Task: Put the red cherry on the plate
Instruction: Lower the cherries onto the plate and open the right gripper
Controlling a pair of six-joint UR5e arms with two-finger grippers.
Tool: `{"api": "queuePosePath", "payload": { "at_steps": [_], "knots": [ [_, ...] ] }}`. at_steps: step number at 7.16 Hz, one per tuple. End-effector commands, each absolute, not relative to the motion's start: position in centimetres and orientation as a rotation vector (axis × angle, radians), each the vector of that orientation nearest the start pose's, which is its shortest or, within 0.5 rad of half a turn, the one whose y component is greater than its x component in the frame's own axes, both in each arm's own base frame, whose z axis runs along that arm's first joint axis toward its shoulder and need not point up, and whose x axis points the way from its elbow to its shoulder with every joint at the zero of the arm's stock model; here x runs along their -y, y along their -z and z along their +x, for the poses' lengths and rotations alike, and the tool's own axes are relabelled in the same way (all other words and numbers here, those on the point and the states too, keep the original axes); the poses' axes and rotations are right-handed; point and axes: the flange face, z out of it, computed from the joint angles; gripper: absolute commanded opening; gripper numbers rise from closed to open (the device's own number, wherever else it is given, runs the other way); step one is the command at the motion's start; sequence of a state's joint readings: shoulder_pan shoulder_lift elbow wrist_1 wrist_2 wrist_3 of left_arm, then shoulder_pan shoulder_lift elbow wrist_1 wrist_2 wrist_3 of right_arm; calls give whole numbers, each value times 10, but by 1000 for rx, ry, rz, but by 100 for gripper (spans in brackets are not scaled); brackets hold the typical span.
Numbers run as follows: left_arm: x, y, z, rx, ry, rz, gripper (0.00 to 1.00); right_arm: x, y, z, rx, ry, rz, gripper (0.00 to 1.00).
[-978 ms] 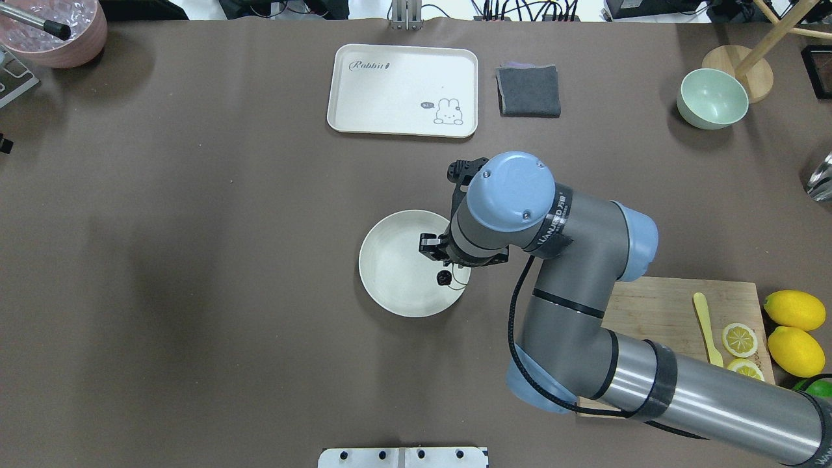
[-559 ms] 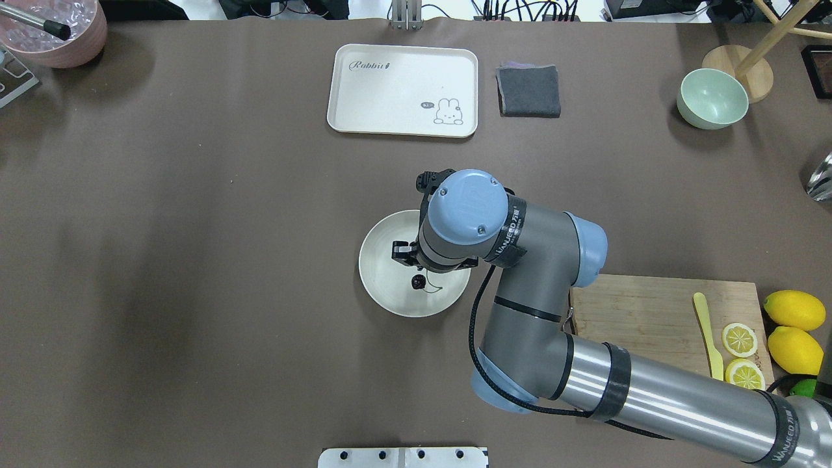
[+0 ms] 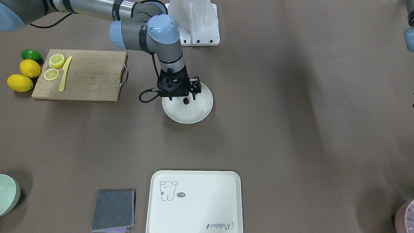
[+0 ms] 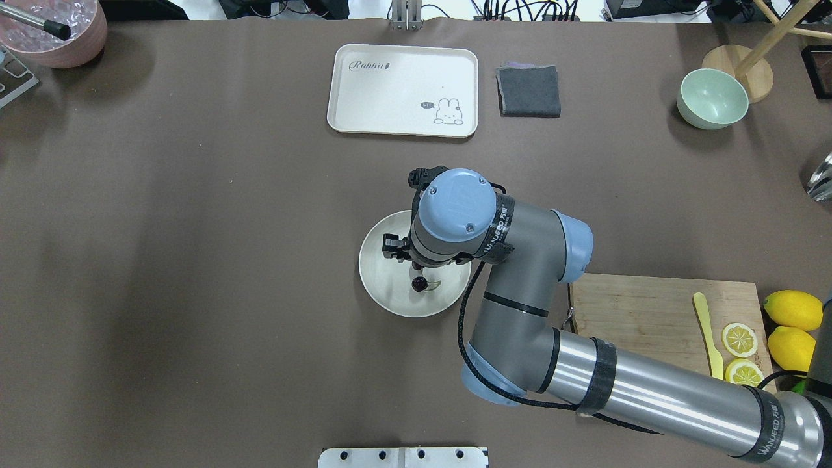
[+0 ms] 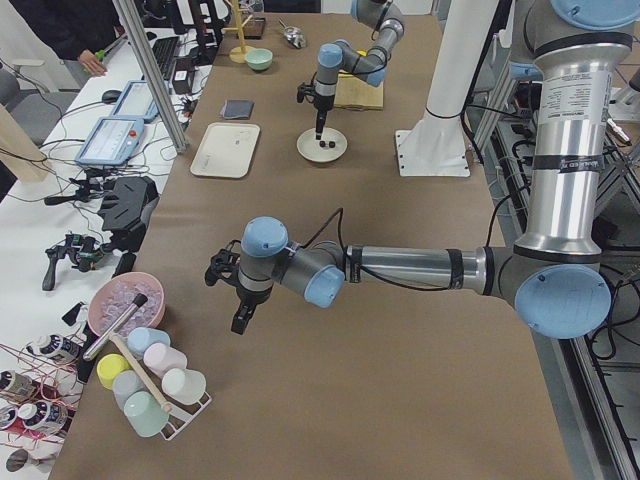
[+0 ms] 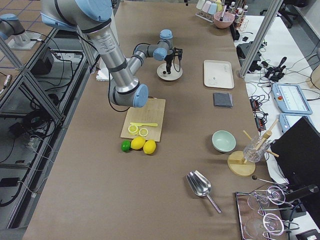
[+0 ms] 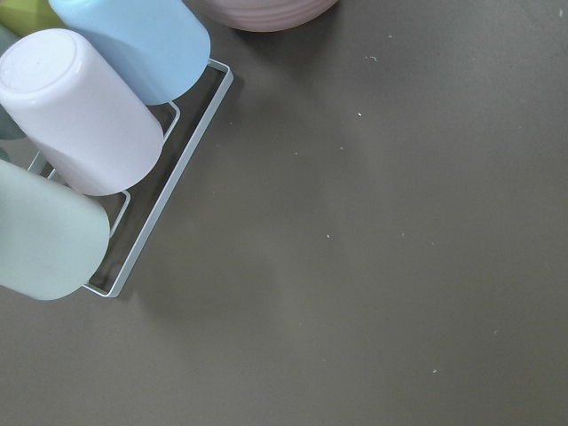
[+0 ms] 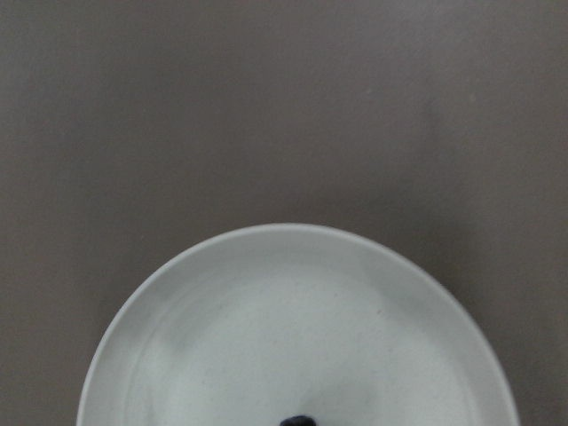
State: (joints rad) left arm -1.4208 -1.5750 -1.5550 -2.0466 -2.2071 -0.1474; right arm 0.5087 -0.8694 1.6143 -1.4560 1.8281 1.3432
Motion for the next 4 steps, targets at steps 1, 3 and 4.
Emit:
{"api": "queuePosePath", "payload": {
  "at_steps": [1,3,4],
  "knots": [
    [510,-636,0,-680,-139,323,98,501,-241,-441,832,-173,-7,100],
    [508,-635,0,-682,-140,326,98,510,-320,-277,724,-64,33,100],
    [508,-636,0,-682,-139,323,98,507,-374,-189,695,-6,37,100]
  ]
}}
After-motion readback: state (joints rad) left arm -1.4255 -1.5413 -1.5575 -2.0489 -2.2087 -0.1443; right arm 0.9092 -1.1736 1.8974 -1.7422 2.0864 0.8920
